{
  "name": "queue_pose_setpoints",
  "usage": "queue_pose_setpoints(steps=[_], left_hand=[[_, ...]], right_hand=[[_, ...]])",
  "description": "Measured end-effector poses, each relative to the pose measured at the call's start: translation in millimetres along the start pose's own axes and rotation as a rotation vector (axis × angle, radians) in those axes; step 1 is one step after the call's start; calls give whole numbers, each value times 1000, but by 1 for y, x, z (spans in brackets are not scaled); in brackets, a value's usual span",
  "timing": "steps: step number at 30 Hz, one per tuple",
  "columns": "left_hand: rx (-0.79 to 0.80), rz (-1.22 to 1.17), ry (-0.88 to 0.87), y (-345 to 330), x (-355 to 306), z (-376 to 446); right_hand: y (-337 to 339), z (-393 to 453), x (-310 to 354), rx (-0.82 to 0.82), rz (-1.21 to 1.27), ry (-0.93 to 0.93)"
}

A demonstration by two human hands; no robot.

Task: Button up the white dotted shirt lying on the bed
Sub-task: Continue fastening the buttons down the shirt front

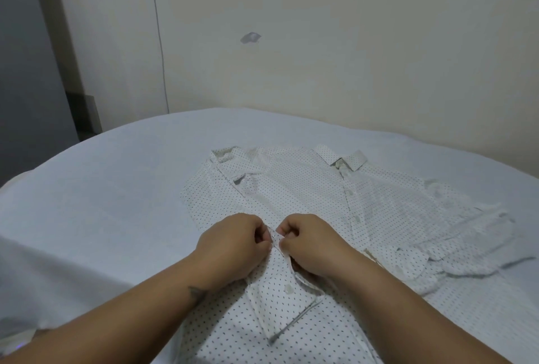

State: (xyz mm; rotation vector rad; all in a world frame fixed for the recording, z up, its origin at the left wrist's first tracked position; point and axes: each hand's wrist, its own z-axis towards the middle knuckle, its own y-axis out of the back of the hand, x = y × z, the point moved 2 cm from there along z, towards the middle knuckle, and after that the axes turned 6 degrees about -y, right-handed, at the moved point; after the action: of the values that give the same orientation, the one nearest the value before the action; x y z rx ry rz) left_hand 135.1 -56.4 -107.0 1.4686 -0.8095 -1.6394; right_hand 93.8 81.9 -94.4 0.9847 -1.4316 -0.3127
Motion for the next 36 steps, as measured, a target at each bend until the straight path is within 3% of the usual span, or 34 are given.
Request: queue_pose_setpoints(steps=[11, 16, 30, 36], left_hand=[[124, -546, 201, 13, 1, 7], [117, -667, 242, 10, 3, 3], [20, -675, 211, -1, 8, 3], [-21, -631, 187, -2, 10, 3]], right_hand=[[-5, 0, -6, -75, 105, 43], [-10, 2, -12, -93, 159, 30], [-12, 0, -19, -29, 386, -22], [-11, 0, -20, -46, 350, -32]])
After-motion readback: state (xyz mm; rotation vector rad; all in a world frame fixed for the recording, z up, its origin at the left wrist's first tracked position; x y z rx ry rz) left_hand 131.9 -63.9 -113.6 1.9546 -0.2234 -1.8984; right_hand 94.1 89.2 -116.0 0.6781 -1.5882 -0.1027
